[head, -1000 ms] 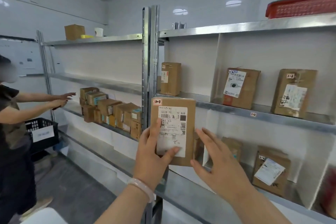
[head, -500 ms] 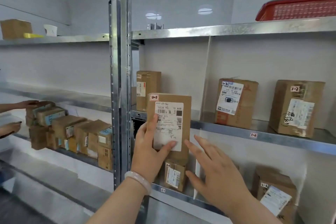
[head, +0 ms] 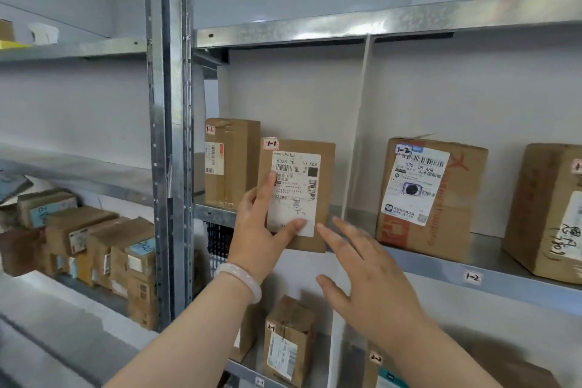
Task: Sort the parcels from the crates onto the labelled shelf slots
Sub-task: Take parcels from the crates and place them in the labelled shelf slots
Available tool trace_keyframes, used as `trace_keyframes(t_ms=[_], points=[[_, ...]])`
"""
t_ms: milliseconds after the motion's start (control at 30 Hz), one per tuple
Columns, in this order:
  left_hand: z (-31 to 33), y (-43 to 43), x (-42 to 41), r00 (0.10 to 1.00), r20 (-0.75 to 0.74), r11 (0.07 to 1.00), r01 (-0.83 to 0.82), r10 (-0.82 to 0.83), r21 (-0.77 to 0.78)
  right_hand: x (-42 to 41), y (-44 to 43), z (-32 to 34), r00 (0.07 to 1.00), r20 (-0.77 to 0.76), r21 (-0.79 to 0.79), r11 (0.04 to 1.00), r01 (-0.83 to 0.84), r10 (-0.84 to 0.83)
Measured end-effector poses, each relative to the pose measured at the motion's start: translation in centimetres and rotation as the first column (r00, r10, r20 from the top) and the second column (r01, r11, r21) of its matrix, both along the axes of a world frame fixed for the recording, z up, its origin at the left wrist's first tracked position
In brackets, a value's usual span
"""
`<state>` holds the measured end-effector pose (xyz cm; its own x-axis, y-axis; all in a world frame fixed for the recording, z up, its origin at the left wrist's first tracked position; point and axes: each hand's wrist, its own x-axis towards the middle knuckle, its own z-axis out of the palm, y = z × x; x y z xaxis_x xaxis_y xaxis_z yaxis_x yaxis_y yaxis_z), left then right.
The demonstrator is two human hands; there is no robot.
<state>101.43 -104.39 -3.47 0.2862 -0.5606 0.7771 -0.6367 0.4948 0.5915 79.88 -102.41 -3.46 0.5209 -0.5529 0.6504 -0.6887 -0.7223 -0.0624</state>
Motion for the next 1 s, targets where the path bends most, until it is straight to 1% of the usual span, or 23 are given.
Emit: trace_keyframes(t_ms=[67, 167, 300, 500, 633, 733, 900, 1000], points=[[0.3, -1.9, 0.0, 1.0, -0.004, 1.0, -0.01, 0.01, 0.009, 0.3, -1.5, 0.1, 0.999, 0.036, 0.0, 0.999, -0.033, 0.033], [0.5, -4.2, 0.1, 0.999, 0.039, 1.0, -0.025, 0.025, 0.012, 0.5, -3.5, -0.1, 0.994, 0.093, -0.02, 0.999, -0.049, 0.051], [0.5, -7.0, 0.8, 0.996, 0.088, 1.0, -0.014, 0.014, -0.007, 0.8, -5.3, -0.2, 0.992, 0.12, -0.046, 0.998, -0.032, 0.037], [-0.1, -9.7, 1.6, 0.99, 0.134, 0.999, 0.029, -0.032, 0.018, 2.1, -6.6, -0.4, 0.988, 0.155, -0.06, 0.998, 0.015, -0.005], [-0.5, -10.6, 1.7, 0.986, 0.152, 0.998, 0.065, -0.066, 0.008, 3.8, -7.0, -0.4, 0.983, 0.183, -0.089, 0.995, 0.036, -0.019], [-0.5, -11.0, 1.9, 0.985, 0.153, 0.997, 0.078, -0.074, -0.017, 5.2, -7.2, -0.5, 0.977, 0.213, -0.08, 0.996, 0.044, -0.026], [-0.8, -10.4, 2.3, 0.979, 0.13, 0.988, 0.152, -0.154, 0.028, 7.6, -7.1, -0.5, 0.965, 0.257, -0.129, 0.988, 0.08, -0.044], [-1.1, -9.1, 4.1, 0.973, 0.169, 0.987, 0.158, -0.154, -0.009, 9.1, -7.0, -0.4, 0.959, 0.281, -0.142, 0.986, 0.088, -0.045]])
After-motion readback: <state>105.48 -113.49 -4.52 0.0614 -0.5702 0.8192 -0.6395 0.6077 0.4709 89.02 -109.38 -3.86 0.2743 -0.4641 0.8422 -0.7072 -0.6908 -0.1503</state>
